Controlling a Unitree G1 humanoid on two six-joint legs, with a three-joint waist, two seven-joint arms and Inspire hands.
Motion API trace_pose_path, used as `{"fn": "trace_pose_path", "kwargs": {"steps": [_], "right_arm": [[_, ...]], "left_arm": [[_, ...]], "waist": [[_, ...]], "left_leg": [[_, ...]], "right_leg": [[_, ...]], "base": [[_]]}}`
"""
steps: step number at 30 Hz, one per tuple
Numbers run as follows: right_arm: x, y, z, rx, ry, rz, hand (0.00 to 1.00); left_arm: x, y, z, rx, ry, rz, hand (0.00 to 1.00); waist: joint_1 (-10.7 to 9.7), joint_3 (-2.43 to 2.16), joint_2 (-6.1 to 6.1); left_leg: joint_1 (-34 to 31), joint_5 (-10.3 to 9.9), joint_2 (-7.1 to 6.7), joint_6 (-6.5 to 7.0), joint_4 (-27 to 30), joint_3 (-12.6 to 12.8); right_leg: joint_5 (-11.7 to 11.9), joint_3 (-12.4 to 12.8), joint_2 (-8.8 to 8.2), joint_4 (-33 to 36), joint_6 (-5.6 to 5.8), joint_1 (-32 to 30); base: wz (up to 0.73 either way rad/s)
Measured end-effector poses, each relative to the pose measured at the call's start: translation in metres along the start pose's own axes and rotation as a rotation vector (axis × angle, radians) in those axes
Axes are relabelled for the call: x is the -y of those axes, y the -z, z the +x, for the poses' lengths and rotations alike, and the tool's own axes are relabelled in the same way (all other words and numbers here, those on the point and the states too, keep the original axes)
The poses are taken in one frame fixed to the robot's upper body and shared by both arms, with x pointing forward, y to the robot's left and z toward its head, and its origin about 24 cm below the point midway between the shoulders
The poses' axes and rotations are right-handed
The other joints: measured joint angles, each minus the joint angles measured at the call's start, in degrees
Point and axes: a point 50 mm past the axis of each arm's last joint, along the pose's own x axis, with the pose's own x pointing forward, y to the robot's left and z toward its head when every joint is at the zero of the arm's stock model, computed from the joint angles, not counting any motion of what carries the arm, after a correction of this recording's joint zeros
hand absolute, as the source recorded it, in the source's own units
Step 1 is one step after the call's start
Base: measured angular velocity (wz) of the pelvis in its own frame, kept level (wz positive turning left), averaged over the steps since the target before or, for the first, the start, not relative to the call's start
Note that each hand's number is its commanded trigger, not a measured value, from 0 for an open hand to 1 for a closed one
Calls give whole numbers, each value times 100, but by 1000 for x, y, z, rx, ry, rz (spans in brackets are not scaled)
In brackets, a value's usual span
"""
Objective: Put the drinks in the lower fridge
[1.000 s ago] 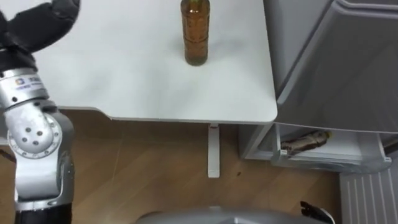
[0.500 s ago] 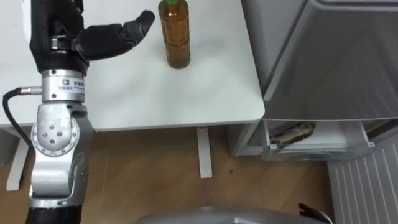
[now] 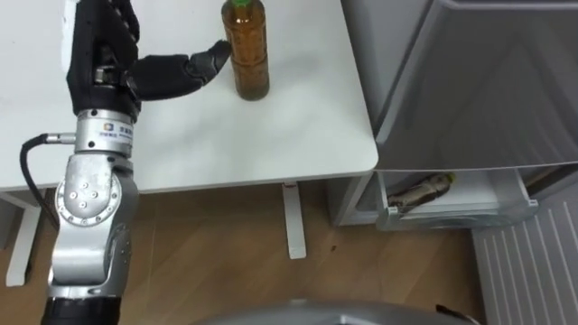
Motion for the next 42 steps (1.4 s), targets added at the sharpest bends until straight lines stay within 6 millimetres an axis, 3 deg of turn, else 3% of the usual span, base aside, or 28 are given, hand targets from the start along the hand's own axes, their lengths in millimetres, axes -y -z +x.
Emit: {"fn": "trace_pose_path", "kwargs": {"steps": [7, 17, 26, 31, 38, 42], "right_arm": [[0, 1, 0, -17, 2, 3, 0], [-4, -9, 2, 1, 13, -8, 0], [-5, -5, 1, -10, 23, -4, 0], [-3, -4, 0, 3, 44, -11, 0], [0, 5, -2, -33, 47, -76, 0], [0, 16, -4, -91, 41, -97, 0]], "left_arm": [[0, 5, 0, -35, 17, 2, 0], [-2, 39, -7, -195, -45, -85, 0], [3, 38, -2, -200, -28, -129, 0], [3, 42, 8, -216, -23, -139, 0], [6, 39, 15, -213, -18, -177, 0], [7, 39, 29, -211, -23, -215, 0]], "waist": [[-23, -7, -1], [-149, 7, -49], [-212, 6, -63], [-209, 6, 10], [-432, 8, 53], [-502, 37, 81]], "left_leg": [[8, 4, 5, -6, -5, 12], [20, 4, 13, -6, -6, 124], [51, 4, 13, -6, -9, 186], [90, 3, 18, -6, -7, 342], [138, 3, 27, -6, -12, 490], [221, 3, 44, -7, -28, 544]], "right_leg": [[1, 102, 15, 5, -1, -12], [12, 146, 18, 5, -1, -85], [13, 231, 21, -1, 1, -86], [13, 328, 24, 10, 1, -147], [13, 559, 44, 35, 1, -156], [18, 651, 68, 38, -7, -161]], "base": [[-1], [-4], [-5], [-11], [-16], [-13]]}}
